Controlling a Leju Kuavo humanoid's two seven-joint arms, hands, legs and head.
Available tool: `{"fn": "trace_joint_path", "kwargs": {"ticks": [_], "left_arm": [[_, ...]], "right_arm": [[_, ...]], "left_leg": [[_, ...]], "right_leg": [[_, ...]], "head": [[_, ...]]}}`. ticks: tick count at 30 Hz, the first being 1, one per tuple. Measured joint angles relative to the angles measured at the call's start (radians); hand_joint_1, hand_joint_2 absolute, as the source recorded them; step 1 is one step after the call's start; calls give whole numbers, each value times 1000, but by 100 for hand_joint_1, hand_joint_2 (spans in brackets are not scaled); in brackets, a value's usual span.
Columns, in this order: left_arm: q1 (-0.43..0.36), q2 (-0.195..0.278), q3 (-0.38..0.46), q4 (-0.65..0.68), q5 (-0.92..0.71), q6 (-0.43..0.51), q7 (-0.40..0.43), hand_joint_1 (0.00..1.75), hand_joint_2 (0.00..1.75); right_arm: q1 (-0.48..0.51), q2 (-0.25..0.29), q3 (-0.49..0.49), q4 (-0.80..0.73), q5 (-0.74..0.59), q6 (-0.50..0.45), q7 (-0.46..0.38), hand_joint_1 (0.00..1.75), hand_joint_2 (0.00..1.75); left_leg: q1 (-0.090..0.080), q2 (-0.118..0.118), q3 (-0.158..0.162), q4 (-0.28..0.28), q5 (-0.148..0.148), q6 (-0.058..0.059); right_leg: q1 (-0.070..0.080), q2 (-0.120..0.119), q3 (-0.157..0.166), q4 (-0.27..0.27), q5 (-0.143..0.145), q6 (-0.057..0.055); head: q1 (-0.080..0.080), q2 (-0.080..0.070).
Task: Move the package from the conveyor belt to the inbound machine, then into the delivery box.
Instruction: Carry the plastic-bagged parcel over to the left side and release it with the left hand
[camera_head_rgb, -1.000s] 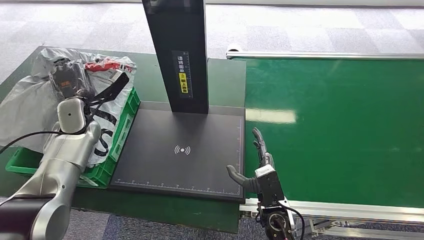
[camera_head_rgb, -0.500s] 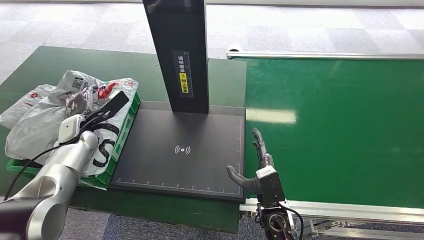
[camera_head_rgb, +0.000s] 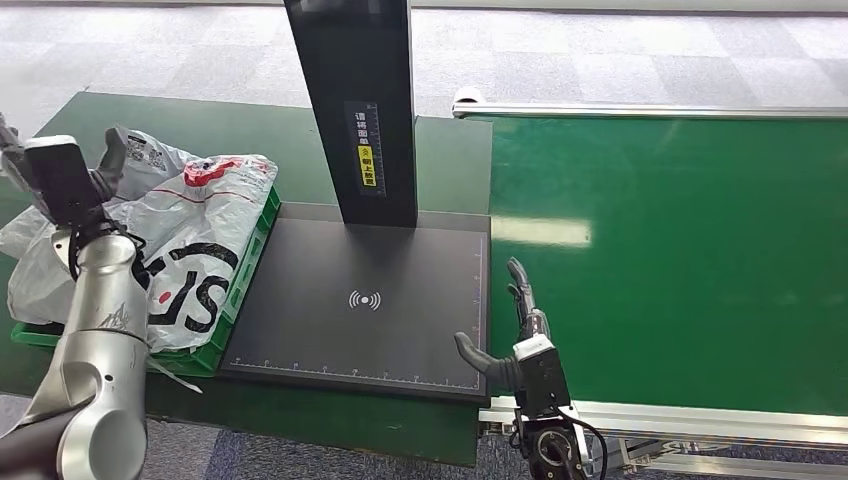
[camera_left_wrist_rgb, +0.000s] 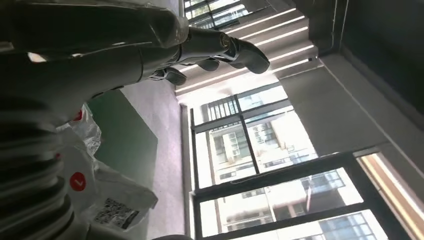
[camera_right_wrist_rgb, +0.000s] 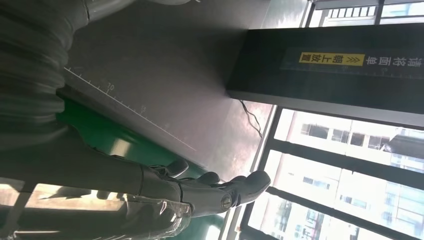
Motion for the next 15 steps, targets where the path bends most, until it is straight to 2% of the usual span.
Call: {"fn": "trace_joint_path", "kwargs": {"ticks": [3,6,10,15], "left_arm": [[59,-24,-33,-160,142,-30,-3,0,175],[149,-45,-90,-314,264,-132,19,0,175],[320,-75,-189,-491,399,-317,32,0,175],[563,-121,-318,-599,463,-379,1,0,175]], "right_arm": [[-5,3,-1,0,0,-4,0,0,175],[-11,3,-3,0,1,-6,1,0,175],[-15,4,-11,3,5,-6,3,0,175],[-15,3,-21,16,7,2,20,0,175]], "left_leg": [[0,0,0,0,0,0],[0,0,0,0,0,0],[-1,1,0,0,-1,0],[-1,2,0,0,-4,1]], "right_leg": [[0,0,0,0,0,0],[0,0,0,0,0,0],[-1,0,0,0,0,0],[-1,2,0,-1,-1,1]], "head": [[0,0],[0,0],[0,0],[0,0]]}}
